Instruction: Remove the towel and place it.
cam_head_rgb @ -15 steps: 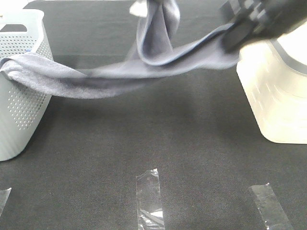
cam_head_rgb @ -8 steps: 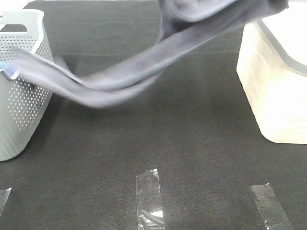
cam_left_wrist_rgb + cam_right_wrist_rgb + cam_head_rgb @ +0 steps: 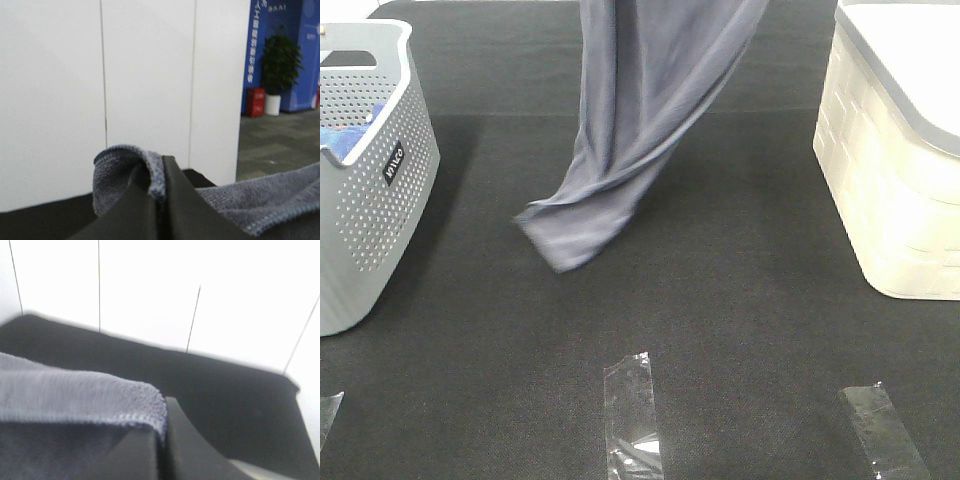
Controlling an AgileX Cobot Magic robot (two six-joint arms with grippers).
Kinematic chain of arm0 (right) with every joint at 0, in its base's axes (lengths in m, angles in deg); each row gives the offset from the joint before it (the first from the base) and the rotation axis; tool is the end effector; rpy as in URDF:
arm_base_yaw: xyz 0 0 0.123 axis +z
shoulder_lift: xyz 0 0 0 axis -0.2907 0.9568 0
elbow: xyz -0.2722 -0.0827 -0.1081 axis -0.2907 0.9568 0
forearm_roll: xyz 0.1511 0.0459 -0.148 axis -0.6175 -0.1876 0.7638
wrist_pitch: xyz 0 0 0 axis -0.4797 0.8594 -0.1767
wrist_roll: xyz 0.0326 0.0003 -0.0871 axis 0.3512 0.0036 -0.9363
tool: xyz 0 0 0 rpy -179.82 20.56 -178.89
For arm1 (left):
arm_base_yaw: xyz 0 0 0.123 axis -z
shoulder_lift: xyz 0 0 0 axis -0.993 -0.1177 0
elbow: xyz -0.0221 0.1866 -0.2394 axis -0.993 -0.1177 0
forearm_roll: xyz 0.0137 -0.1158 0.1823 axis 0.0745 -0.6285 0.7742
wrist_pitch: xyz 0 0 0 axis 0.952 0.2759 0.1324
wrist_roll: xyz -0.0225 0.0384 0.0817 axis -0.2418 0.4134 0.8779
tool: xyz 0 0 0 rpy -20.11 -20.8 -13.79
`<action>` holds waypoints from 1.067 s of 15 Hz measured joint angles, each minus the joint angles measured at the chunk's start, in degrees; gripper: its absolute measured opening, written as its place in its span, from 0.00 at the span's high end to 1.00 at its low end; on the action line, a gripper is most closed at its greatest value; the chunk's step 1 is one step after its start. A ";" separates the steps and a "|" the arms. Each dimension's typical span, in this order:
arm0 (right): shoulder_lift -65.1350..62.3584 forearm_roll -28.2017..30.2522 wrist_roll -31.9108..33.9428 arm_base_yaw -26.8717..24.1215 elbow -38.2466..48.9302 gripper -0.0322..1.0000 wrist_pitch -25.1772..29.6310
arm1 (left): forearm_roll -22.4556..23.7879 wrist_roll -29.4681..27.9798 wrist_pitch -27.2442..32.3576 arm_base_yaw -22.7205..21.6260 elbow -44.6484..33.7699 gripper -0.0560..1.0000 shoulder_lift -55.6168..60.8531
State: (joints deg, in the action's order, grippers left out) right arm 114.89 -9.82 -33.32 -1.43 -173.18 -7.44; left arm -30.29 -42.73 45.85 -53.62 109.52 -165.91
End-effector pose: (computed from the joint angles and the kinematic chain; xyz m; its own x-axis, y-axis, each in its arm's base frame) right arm 0.3121 0.0840 0.4747 -0.0450 -0.1839 -0.9819 -0.2537 0.9528 -0.1668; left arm 0.3789 -0.2038 0.4268 0.1965 -0.1451 -0.9697 0.4049 0.9127 -0.0545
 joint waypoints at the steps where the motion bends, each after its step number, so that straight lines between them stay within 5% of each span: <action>1: 0.00 0.06 0.00 0.00 -0.52 0.97 -3.50 | 0.29 0.23 -4.01 -0.46 0.00 0.95 0.23; 3: 0.00 0.06 0.00 0.00 -1.43 0.97 -6.42 | 1.66 2.41 -6.88 -0.52 0.00 0.95 1.60; 5: 0.00 0.06 0.00 0.00 -1.55 0.97 -2.46 | 2.58 4.53 -3.55 -0.52 0.00 0.95 2.69; 11: 0.00 -1.49 -1.78 0.00 -1.55 0.97 26.30 | 2.58 3.84 42.63 -0.57 0.00 0.95 5.84; 13: 0.00 -9.22 -9.68 0.00 -1.55 0.97 37.30 | 2.69 0.46 53.51 -0.57 0.00 0.95 9.80; 16: 0.00 -13.58 -14.04 0.00 -1.55 0.97 49.33 | 6.70 -0.29 58.21 -0.57 0.00 0.95 14.32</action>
State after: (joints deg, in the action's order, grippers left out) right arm 114.89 -23.40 -47.36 -1.43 -174.73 41.89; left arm -23.59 -43.01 104.07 -54.19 109.52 -151.59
